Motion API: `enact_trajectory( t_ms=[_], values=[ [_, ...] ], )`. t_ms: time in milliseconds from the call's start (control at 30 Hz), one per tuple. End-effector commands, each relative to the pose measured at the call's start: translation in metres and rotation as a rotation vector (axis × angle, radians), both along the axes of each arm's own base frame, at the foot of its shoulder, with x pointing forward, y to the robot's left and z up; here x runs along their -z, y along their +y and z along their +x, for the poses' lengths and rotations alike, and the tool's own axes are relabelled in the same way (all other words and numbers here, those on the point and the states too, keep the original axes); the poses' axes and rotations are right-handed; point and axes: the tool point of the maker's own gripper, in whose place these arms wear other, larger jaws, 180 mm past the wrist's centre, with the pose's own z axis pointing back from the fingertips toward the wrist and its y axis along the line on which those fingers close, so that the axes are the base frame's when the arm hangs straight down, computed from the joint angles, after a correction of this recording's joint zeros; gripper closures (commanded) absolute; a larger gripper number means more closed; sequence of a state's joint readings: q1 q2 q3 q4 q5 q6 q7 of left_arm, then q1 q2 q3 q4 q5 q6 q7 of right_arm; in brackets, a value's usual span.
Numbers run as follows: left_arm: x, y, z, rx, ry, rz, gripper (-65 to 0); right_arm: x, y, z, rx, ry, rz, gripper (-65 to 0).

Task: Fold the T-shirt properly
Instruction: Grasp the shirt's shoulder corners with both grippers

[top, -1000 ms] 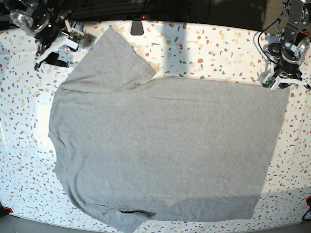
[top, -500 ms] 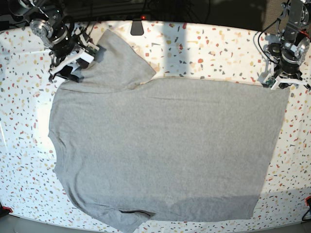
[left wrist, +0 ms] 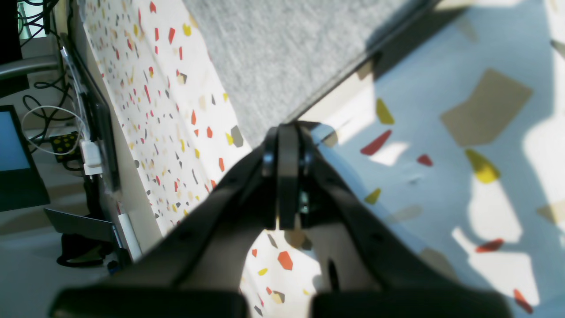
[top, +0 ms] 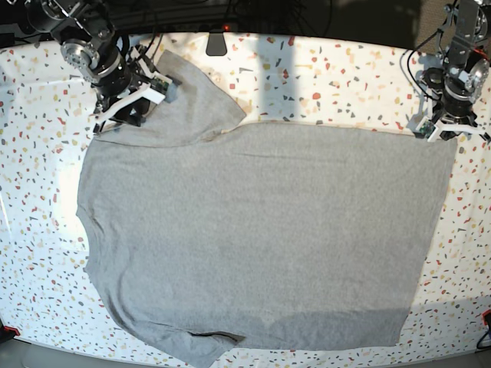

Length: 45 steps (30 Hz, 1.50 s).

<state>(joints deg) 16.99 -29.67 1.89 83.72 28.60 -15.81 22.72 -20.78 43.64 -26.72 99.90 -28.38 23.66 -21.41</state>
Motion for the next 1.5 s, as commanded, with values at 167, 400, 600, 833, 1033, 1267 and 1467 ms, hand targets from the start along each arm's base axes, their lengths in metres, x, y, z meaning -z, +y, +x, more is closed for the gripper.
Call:
enact_trajectory(
  t_ms=[167,400,600,833,1033,1267,1467],
  values=[
    [0.003,0.007,-0.008,-0.010,0.042,0.015,0.0,0.011,-0.019,-0.018,0.011,0.105,-0.101,-7.4],
    [0.003,0.007,-0.008,-0.011,0.041,0.011,0.0,0.002,-0.024,-0.003,0.066,0.029,-0.088,0.0],
    [-0.001,-0.003,-0.015,-0.016,0.016,-0.077,0.0,-0.018,-0.027,-0.001,0.109,-0.038,-0.033,0.0],
    [-0.043,-0.020,-0.030,-0.035,-0.088,-0.216,0.0,-0.036,-0.025,-0.034,0.124,-0.057,-0.006,0.0],
    [-0.059,-0.036,-0.052,-0.051,-0.132,-0.239,0.0,-0.041,-0.024,-0.067,0.140,-0.079,-0.023,0.0],
    [-0.074,-0.032,-0.052,-0.007,-0.209,-0.136,0.0,-0.059,-0.017,-0.070,0.146,-0.177,-0.001,0.0],
    [-0.086,-0.031,-0.039,0.012,-0.276,-0.109,0.0,-0.071,-0.023,-0.049,0.197,-0.233,-0.017,-4.0]
  ],
)
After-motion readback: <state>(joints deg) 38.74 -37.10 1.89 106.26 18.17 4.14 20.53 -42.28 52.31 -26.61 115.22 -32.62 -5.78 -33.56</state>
